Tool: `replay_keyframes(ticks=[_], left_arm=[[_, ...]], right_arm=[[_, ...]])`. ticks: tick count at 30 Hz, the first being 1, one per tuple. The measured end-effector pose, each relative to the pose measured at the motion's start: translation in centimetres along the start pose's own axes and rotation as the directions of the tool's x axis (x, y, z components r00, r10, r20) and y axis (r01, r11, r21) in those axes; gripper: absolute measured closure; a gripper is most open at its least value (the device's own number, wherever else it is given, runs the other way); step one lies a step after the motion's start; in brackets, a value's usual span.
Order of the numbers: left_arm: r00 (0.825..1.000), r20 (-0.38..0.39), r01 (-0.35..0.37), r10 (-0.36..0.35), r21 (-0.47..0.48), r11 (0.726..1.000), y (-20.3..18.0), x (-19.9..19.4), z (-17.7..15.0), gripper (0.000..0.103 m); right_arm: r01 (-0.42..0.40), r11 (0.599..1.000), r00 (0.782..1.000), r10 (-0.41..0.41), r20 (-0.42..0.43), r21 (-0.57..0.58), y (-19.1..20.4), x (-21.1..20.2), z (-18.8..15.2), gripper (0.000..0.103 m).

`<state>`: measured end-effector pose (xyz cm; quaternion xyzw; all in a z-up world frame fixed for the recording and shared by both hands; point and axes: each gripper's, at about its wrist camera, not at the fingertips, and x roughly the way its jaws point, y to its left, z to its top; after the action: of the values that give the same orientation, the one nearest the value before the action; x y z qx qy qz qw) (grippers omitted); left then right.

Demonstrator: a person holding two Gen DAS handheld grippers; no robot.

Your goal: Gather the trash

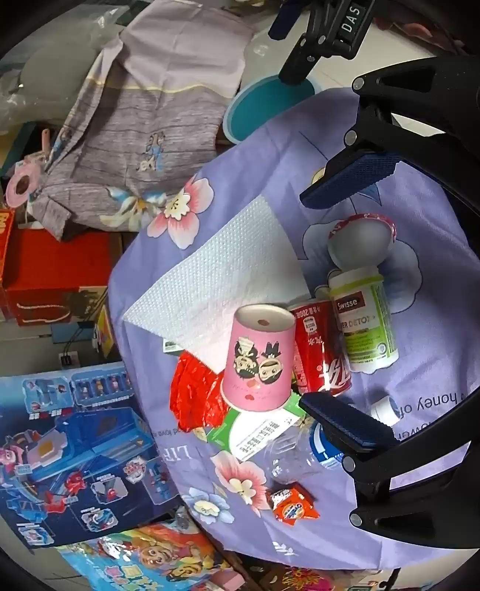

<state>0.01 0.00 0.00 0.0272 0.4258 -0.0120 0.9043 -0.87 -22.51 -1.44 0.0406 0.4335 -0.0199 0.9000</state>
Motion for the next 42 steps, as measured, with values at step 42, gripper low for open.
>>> replay_keyframes(ticks=[42], left_arm=[[1.0, 0.024, -0.011, 0.011, -0.013, 1.0, 0.7, 0.0, -0.7, 0.004]], right_arm=[[0.017, 1.0, 1.0, -0.016, -0.007, 0.009, -0.3, 0.3, -0.8, 0.006]])
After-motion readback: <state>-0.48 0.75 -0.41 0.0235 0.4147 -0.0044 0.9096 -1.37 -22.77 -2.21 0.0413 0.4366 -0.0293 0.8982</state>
